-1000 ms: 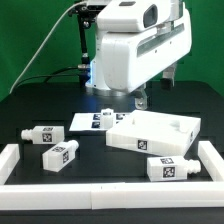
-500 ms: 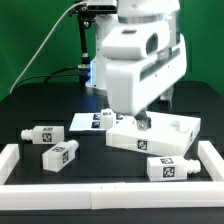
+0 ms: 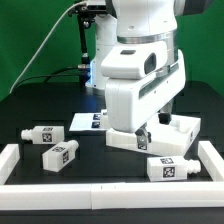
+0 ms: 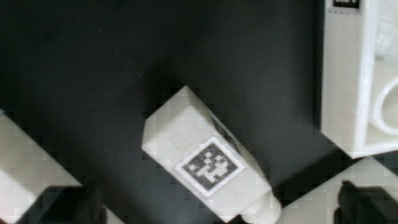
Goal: Assemble one leg
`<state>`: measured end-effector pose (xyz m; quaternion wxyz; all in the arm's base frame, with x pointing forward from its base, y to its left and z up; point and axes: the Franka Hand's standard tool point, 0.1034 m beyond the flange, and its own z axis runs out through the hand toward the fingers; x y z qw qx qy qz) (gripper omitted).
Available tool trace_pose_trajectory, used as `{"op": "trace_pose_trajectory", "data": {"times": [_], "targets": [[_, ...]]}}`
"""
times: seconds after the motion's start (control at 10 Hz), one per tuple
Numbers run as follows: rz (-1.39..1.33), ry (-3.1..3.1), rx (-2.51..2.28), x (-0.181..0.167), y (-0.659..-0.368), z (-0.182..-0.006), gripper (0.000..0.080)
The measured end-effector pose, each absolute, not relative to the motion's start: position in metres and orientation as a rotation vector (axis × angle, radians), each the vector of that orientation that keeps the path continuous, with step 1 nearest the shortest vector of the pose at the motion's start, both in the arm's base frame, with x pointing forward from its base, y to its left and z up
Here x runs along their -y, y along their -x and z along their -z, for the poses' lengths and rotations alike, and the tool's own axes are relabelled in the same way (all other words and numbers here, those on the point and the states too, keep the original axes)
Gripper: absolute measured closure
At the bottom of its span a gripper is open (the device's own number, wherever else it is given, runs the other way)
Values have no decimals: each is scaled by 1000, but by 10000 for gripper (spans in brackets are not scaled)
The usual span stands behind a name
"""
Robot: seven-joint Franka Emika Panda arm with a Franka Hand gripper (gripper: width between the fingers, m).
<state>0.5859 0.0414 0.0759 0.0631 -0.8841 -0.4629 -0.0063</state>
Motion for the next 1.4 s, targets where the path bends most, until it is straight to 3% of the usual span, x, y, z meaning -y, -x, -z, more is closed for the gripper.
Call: {"op": "trace_pose_trajectory", "data": {"times": [0.1, 0.6, 1.3, 1.4], "targets": [[59, 2667, 1440, -42, -590, -74, 150], [168, 2649, 1519, -63, -599, -30, 150], [126, 2636, 1502, -65, -588, -8, 150], [126, 2637, 1502, -65, -588, -8, 272]]}}
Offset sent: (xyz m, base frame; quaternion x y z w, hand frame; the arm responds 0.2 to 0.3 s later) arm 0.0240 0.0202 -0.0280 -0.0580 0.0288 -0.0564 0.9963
